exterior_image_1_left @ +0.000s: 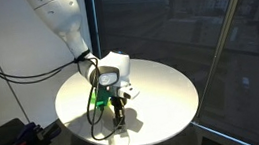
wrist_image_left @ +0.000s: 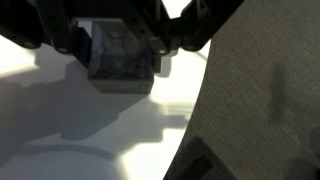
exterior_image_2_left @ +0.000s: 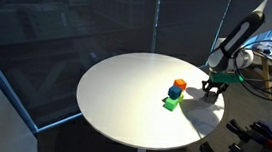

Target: Pick up the gray block and stack it on top of both the blue block and the orange block

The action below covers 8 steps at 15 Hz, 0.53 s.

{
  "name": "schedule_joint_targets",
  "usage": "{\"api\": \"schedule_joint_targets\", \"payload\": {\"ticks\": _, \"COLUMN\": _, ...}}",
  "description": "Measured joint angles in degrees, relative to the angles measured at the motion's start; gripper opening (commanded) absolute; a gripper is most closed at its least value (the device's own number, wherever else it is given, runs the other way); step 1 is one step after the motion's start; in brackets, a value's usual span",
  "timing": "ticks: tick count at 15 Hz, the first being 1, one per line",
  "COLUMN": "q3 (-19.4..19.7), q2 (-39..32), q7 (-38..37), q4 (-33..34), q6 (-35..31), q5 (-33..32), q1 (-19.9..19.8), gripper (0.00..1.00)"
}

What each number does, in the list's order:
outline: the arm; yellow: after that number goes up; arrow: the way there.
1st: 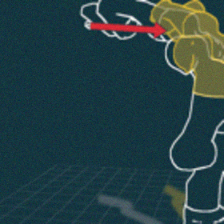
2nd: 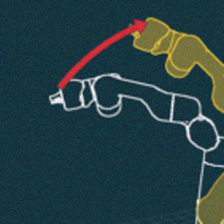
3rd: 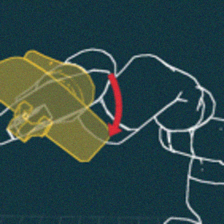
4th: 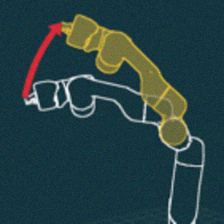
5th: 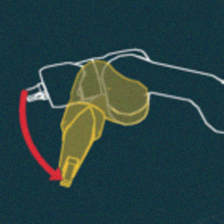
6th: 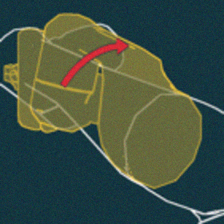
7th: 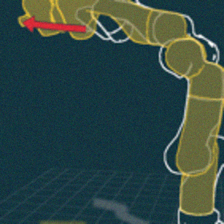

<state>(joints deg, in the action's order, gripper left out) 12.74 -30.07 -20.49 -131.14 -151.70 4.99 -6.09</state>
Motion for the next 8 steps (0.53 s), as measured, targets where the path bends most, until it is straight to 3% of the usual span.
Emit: {"api": "schedule_joint_targets", "payload": {"ticks": 8, "q3": 0.89, "q2": 1.15, "q7": 0.0, "q4": -0.07, "q6": 0.1, "q5": -0.38, "q1": 2.08, "gripper": 0.29}}
